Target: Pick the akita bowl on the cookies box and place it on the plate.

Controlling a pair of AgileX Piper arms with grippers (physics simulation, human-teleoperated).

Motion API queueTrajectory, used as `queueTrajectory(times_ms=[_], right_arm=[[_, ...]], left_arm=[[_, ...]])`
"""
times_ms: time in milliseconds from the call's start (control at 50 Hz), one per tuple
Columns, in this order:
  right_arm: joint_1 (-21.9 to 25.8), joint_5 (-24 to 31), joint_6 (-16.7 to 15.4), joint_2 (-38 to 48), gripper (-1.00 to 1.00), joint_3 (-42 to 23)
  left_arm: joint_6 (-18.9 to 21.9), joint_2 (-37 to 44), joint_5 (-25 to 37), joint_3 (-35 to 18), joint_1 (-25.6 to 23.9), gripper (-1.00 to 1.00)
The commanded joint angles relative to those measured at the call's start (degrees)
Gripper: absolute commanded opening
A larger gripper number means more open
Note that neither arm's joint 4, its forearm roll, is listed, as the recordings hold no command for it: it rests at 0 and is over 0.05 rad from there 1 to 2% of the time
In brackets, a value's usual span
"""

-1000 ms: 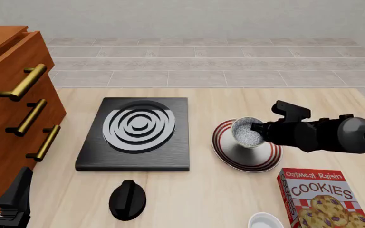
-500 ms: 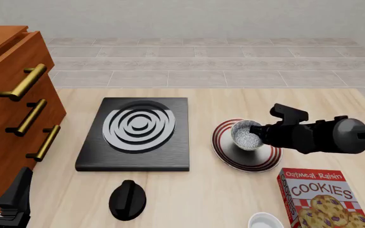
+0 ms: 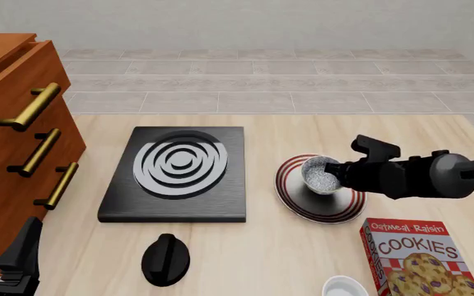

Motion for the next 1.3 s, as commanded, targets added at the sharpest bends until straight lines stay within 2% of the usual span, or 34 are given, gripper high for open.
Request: queueTrajectory(times_ms=[20,240,260,560,580,1020,1200,1220,1240,1260,1300], right_arm=[[-0.24,-0.20,-0.18,0.88,-1.00,-0.42],[0.11,-0.42,-0.92,0.86,-1.00,-0.58],[0.29,-0.56,-0.21,1.21,-1.00,-0.50],[0.69,-0.88,0.18,1.96,-1.00,-0.69],[0.33,-0.62,-0.47,2.05,1.00,-0.94],[0.95,-0.13,1.12,0.62,1.00,-0.09],[-2.68,3.89,-1.57,-8.14,1.00,0.16],[-3.57,4.63,-3.57,-9.94,1.00,0.06],[-3.94,5.48,-3.87,-12.33,1.00,0.32],[-2.76,6.18,-2.54,-13.72,1.00,0.78],[-3.96,7.51,-4.02,-17.29,1.00,0.84]], left_arm=[[0.00,0.00,0.00,0.00,0.00,1.00],[0.00,0.00,0.00,0.00,0.00,1.00],[0.00,0.00,0.00,0.00,0.00,1.00],[0.00,0.00,0.00,0.00,0.00,1.00],[0.00,0.00,0.00,0.00,0.00,1.00],[0.00,0.00,0.00,0.00,0.00,1.00],[0.00,0.00,0.00,0.00,0.00,1.00],[0.00,0.00,0.00,0.00,0.00,1.00],[0.00,0.00,0.00,0.00,0.00,1.00],[0.00,0.00,0.00,0.00,0.00,1.00],[0.00,0.00,0.00,0.00,0.00,1.00]])
